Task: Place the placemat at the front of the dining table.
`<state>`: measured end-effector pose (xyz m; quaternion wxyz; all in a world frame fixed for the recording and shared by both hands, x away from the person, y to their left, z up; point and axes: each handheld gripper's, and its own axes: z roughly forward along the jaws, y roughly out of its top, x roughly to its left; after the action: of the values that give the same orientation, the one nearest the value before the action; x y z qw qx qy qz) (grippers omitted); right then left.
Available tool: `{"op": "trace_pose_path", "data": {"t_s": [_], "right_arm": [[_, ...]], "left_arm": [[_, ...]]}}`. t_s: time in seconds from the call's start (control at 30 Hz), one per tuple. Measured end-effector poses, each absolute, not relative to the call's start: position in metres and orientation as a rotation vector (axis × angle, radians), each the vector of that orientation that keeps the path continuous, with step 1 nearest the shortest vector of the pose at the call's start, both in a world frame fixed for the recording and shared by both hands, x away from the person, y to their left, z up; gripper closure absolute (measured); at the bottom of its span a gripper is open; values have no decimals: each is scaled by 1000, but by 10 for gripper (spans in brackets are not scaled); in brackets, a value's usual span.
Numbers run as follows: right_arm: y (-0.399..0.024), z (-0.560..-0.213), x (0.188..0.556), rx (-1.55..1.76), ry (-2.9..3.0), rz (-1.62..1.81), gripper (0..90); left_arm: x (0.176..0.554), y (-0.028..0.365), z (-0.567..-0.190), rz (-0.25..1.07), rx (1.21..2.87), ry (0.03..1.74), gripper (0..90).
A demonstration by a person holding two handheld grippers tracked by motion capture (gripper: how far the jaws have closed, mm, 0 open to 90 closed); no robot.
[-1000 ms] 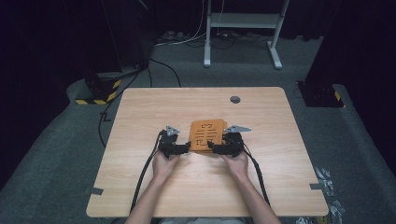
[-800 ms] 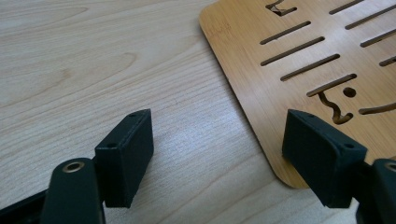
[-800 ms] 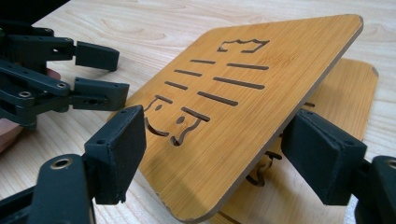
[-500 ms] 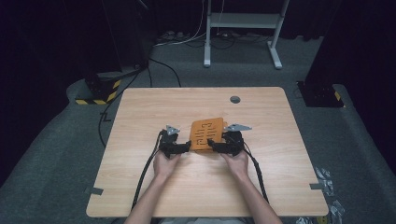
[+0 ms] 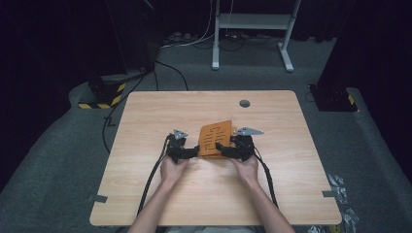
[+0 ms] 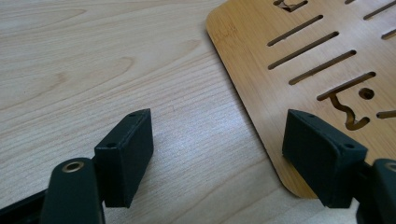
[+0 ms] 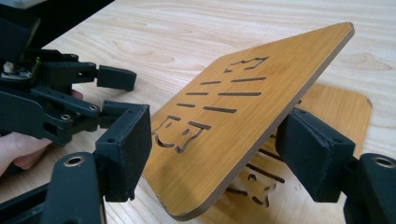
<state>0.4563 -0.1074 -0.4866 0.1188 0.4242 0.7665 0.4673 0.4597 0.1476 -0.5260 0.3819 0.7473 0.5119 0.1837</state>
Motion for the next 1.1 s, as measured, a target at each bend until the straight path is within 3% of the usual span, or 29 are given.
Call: {"op": "trace_pose_path", "data": {"t_s": [0.33, 1.1], "right_arm": [[-100, -475, 458, 1199, 2249, 1370, 286], [-68, -469, 455, 1168, 2279, 1342, 289]], "left_arm": [[458, 138, -526, 546, 1970, 1288, 251], [458, 137, -527, 555, 1981, 1281, 254]]}}
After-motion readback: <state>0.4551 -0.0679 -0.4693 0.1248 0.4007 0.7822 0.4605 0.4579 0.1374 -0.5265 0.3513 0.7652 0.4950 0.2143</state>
